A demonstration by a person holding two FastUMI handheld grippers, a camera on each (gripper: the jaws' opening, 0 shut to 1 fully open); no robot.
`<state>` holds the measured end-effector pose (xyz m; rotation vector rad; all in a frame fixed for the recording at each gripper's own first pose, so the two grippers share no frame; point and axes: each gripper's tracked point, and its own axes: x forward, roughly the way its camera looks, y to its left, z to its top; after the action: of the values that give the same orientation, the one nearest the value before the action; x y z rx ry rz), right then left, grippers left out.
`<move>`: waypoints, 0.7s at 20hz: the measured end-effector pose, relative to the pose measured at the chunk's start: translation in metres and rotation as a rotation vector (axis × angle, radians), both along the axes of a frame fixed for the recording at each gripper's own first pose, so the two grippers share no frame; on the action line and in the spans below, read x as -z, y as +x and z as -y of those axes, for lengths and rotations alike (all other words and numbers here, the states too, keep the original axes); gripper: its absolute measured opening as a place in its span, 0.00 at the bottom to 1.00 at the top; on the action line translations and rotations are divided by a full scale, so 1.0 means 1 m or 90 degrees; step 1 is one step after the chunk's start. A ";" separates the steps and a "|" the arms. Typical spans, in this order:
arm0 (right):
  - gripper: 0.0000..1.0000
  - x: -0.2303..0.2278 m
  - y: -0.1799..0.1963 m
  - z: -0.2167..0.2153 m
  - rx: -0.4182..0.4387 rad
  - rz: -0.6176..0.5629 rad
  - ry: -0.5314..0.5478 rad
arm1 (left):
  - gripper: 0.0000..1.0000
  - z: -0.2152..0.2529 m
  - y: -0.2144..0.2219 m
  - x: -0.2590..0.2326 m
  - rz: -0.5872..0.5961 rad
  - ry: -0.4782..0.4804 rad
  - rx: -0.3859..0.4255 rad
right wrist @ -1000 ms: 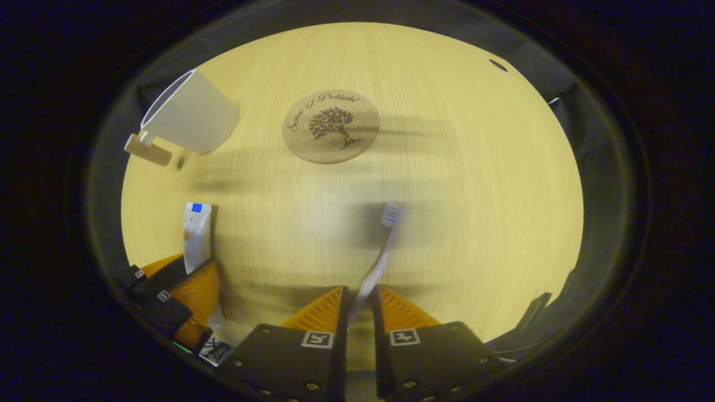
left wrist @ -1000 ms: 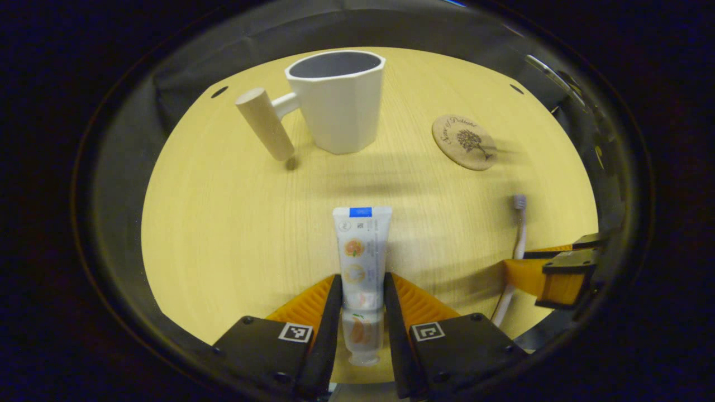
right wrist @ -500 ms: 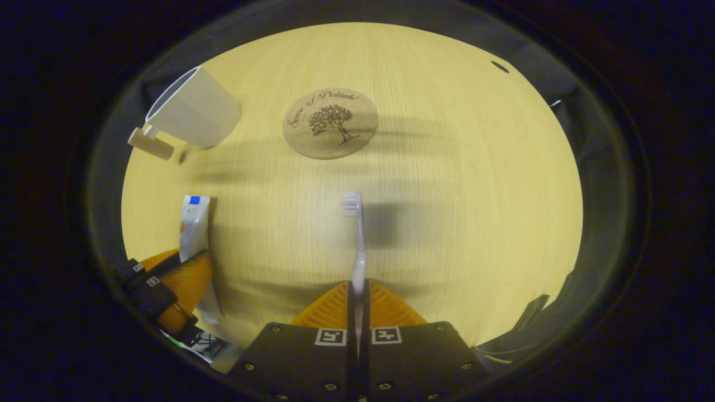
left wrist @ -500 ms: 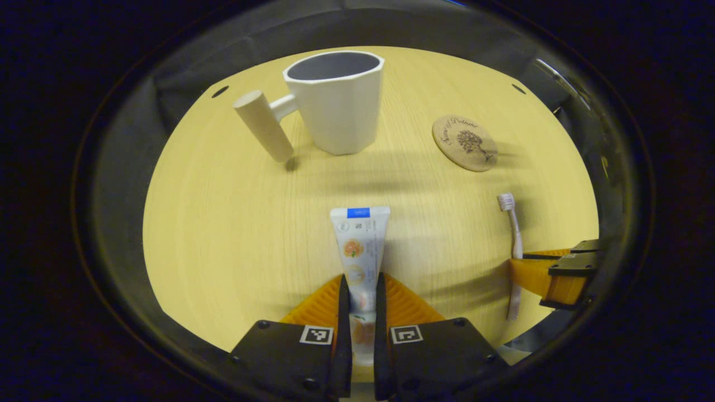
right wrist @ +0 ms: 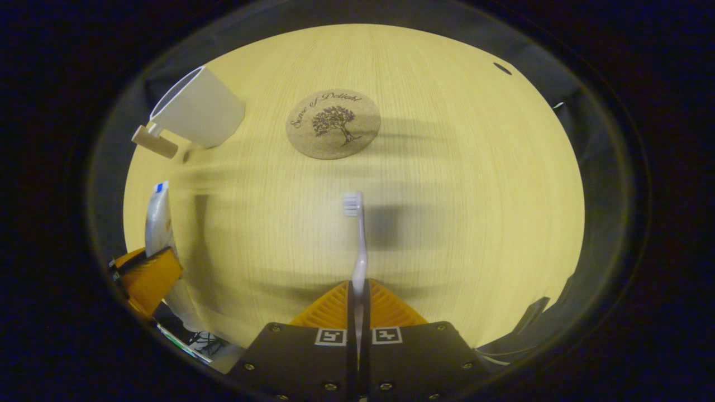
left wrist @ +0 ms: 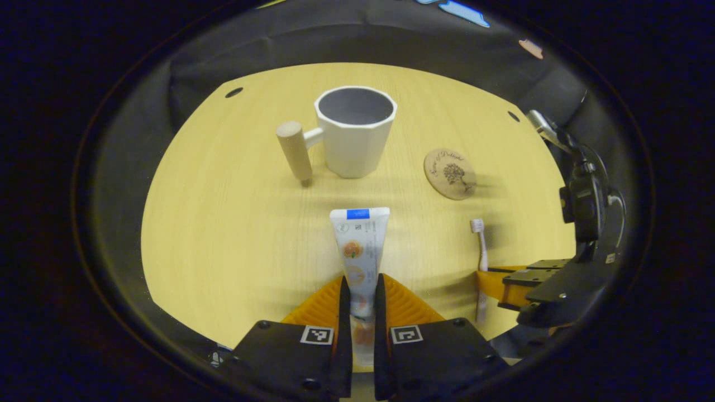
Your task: Put the toothbrush and toothpaste on the desktop into the cup, then pick up the cup and place it on the coaster on the desktop.
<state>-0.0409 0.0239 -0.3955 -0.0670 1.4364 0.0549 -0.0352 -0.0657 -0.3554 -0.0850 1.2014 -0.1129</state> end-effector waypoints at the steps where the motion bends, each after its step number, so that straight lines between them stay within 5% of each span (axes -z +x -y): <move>1: 0.02 0.000 0.000 0.000 -0.001 0.001 0.001 | 0.23 0.000 0.002 -0.013 0.013 -0.005 -0.002; 8: 0.02 0.000 0.000 0.000 -0.004 0.005 0.002 | 0.23 -0.003 0.048 -0.109 0.115 -0.062 -0.034; 14: 0.02 0.000 0.000 0.000 0.002 0.008 0.008 | 0.23 -0.019 0.128 -0.141 0.186 -0.071 -0.044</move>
<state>-0.0414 0.0239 -0.3954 -0.0541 1.4230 0.0604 0.0931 -0.0463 -0.2145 -0.2007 0.8985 -0.1273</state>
